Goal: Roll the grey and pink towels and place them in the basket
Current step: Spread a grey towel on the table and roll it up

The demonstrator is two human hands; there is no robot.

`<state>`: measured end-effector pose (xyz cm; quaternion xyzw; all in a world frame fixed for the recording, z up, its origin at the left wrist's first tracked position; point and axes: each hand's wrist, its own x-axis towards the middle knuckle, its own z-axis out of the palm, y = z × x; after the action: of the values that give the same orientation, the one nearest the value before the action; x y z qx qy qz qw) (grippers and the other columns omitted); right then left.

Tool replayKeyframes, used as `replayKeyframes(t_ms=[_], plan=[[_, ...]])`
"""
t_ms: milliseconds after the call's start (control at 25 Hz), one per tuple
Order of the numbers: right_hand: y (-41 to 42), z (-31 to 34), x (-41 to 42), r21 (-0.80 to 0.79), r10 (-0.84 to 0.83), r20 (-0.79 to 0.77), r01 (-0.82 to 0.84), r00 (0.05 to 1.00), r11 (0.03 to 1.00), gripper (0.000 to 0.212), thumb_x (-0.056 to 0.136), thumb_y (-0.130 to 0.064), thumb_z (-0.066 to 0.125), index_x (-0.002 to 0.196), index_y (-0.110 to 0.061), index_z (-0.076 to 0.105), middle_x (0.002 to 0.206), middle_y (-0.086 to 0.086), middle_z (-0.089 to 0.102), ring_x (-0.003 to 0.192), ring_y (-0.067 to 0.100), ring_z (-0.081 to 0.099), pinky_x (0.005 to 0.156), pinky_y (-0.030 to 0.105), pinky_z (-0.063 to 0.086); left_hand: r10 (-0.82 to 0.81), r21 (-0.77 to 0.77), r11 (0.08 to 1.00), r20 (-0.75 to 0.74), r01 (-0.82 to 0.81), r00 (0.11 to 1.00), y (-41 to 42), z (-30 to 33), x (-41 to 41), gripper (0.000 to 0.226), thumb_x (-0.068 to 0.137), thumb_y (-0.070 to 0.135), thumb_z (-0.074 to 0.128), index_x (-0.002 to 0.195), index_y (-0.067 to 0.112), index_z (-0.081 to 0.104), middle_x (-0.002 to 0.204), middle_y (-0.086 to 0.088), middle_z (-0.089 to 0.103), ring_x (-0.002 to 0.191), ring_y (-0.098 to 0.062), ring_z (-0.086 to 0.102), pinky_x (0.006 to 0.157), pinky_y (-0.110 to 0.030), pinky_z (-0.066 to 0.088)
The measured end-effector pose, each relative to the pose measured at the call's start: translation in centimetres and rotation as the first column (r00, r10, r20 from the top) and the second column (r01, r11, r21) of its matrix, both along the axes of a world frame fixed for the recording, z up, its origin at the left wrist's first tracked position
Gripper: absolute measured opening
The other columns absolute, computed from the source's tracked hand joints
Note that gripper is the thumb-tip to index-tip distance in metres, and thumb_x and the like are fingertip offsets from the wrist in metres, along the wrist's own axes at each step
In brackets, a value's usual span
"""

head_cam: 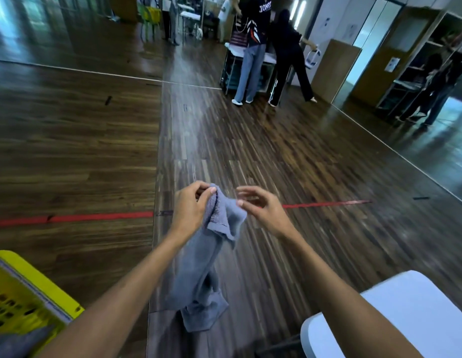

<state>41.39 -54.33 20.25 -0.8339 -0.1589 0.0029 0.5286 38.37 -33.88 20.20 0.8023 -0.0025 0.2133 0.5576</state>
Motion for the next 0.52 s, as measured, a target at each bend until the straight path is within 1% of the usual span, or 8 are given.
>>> replayKeyframes(t_ms=[80,160,200,280,360,400,440,520], plan=[[0.7,-1.5,-2.3,0.031,0.127,-0.051,-0.125,0.991,0.992,0.048,0.078,-0.020,0.082,0.122,-0.017,0.064,0.114,0.001,0.070,0.108,0.015,0.066,0.092,0.036,0.054,-0.084,0.069,0.994,-0.032,0.086,0.996,0.7,1.0,0.9,0.008,0.089,0.020,0.067,0.084,0.015,0.070,0.074,0.011,0.066,0.066,0.009,0.058,0.062,-0.007,0.040],[2.0,-2.6,-3.6,0.067,0.159,-0.073,-0.155,0.985,0.986,0.060,0.073,-0.022,0.086,0.127,-0.020,0.060,0.119,-0.001,0.068,0.114,0.015,0.063,0.091,0.037,0.055,-0.126,0.109,0.985,-0.066,0.132,0.990,1.2,1.5,1.6,0.008,0.089,0.023,0.067,0.084,0.017,0.070,0.075,0.010,0.067,0.066,0.007,0.058,0.062,-0.008,0.040],[2.6,-3.0,-3.9,0.090,0.152,-0.066,-0.146,0.986,0.985,0.063,0.072,-0.020,0.087,0.128,-0.019,0.058,0.120,-0.001,0.068,0.114,0.015,0.063,0.091,0.037,0.055,-0.135,0.128,0.981,-0.084,0.145,0.987,1.5,1.7,2.0,0.008,0.089,0.024,0.068,0.085,0.017,0.070,0.076,0.009,0.068,0.067,0.005,0.059,0.062,-0.008,0.041],[3.7,-3.3,-3.9,0.162,0.112,-0.039,-0.104,0.993,0.981,0.056,0.074,-0.014,0.085,0.124,-0.014,0.060,0.115,0.003,0.070,0.110,0.017,0.066,0.091,0.036,0.055,-0.143,0.144,0.977,-0.113,0.159,0.983,2.1,1.8,2.6,0.011,0.088,0.025,0.068,0.087,0.014,0.071,0.078,0.004,0.070,0.070,-0.004,0.062,0.063,-0.010,0.042],[4.0,-3.1,-3.6,0.194,0.102,-0.020,-0.096,0.995,0.976,0.043,0.078,-0.012,0.082,0.118,-0.017,0.065,0.104,0.002,0.072,0.100,0.016,0.068,0.089,0.032,0.054,-0.128,0.110,0.983,-0.140,0.144,0.982,2.8,1.5,2.9,0.012,0.088,0.024,0.068,0.086,0.013,0.072,0.080,0.000,0.072,0.072,-0.009,0.063,0.066,-0.015,0.044],[4.0,-3.0,-3.5,0.162,0.122,-0.011,-0.119,0.992,0.980,0.043,0.078,-0.014,0.082,0.117,-0.020,0.065,0.103,0.001,0.071,0.099,0.014,0.068,0.089,0.029,0.054,-0.115,0.079,0.989,-0.152,0.128,0.982,3.1,1.2,3.0,0.012,0.088,0.024,0.068,0.086,0.012,0.072,0.081,-0.001,0.072,0.073,-0.010,0.063,0.069,-0.019,0.046],[4.1,-2.9,-3.5,0.109,0.157,-0.008,-0.155,0.988,0.982,0.049,0.077,-0.018,0.083,0.121,-0.022,0.062,0.108,-0.001,0.070,0.103,0.012,0.066,0.089,0.027,0.054,-0.103,0.042,0.993,-0.164,0.111,0.981,3.3,1.1,3.2,0.013,0.088,0.024,0.068,0.087,0.012,0.072,0.081,-0.002,0.072,0.073,-0.010,0.063,0.070,-0.023,0.047],[4.7,-3.3,-3.7,-0.003,0.175,0.024,-0.175,0.984,0.985,0.058,0.075,-0.024,0.084,0.125,-0.021,0.056,0.117,-0.003,0.066,0.109,0.011,0.063,0.091,0.027,0.053,-0.089,0.003,0.996,-0.180,0.091,0.980,3.7,0.9,3.5,0.016,0.088,0.026,0.068,0.089,0.011,0.073,0.081,0.000,0.072,0.071,-0.006,0.063,0.069,-0.023,0.047]])
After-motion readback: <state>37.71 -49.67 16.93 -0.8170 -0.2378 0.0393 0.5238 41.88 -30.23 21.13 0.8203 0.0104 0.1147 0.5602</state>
